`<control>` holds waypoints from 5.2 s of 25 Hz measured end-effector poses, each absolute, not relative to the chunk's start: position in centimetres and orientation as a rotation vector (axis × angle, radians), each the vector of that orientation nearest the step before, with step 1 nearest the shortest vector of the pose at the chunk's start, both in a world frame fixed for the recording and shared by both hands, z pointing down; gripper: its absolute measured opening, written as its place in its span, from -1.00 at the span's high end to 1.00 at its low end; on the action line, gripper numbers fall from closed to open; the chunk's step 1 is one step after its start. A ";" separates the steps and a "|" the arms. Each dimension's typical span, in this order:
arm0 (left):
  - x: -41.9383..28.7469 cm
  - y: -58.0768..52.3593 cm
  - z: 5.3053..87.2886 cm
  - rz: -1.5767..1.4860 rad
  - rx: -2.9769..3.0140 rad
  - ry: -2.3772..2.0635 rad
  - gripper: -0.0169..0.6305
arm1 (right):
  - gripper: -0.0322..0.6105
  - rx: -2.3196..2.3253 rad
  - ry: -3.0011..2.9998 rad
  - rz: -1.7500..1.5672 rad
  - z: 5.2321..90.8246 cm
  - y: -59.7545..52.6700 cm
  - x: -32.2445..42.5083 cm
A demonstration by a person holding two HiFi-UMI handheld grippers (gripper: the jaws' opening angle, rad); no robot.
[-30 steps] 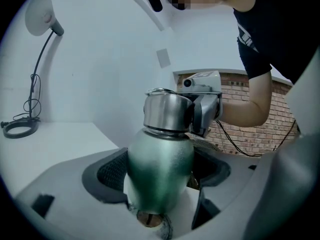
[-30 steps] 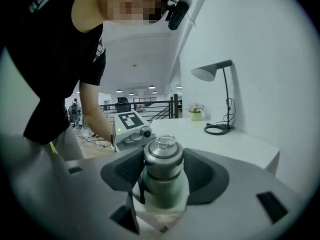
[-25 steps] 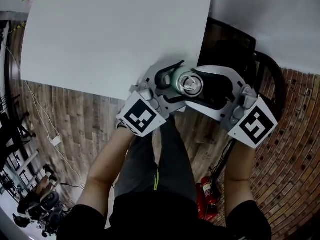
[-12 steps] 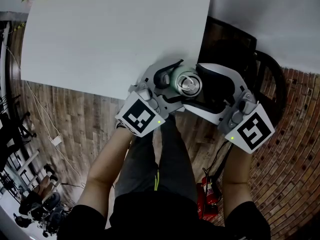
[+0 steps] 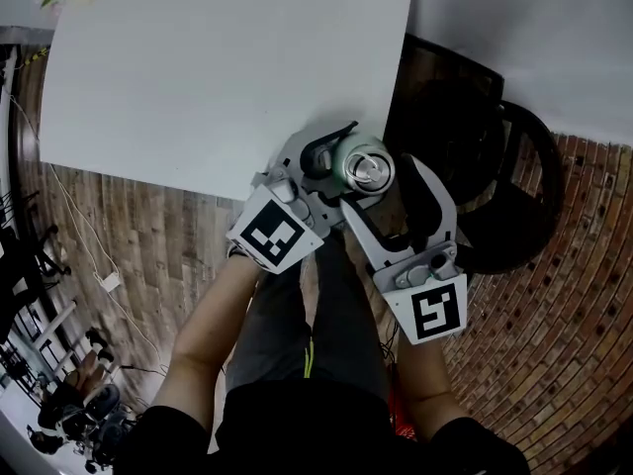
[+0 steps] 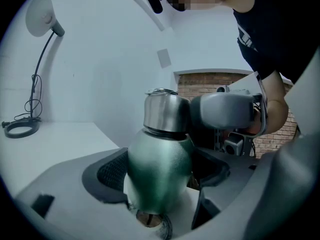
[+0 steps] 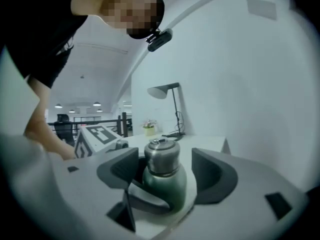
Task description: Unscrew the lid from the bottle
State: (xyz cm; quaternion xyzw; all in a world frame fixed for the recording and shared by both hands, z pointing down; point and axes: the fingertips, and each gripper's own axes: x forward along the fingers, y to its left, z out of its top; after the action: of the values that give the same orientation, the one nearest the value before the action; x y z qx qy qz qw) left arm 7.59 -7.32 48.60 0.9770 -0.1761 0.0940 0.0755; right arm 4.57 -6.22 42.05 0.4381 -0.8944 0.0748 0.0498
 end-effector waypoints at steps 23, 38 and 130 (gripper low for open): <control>7.6 -7.4 48.5 0.283 2.936 -0.542 -0.21 | 0.06 1.585 -2.563 0.133 42.3 -8.1 3.9; 7.5 -7.3 48.6 0.283 2.932 -0.550 -0.21 | 0.07 1.095 -2.768 0.250 43.2 -7.3 3.2; -8.7 -11.2 24.1 0.236 2.964 -1.266 0.88 | 0.07 1.800 -2.482 0.251 23.2 -5.6 20.0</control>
State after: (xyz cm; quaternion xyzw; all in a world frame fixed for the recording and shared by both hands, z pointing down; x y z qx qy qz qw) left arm -8.70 -11.17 24.11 0.9162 -0.3914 0.0729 -0.0448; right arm 20.04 -5.59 23.18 0.5849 -0.8064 0.0814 0.0324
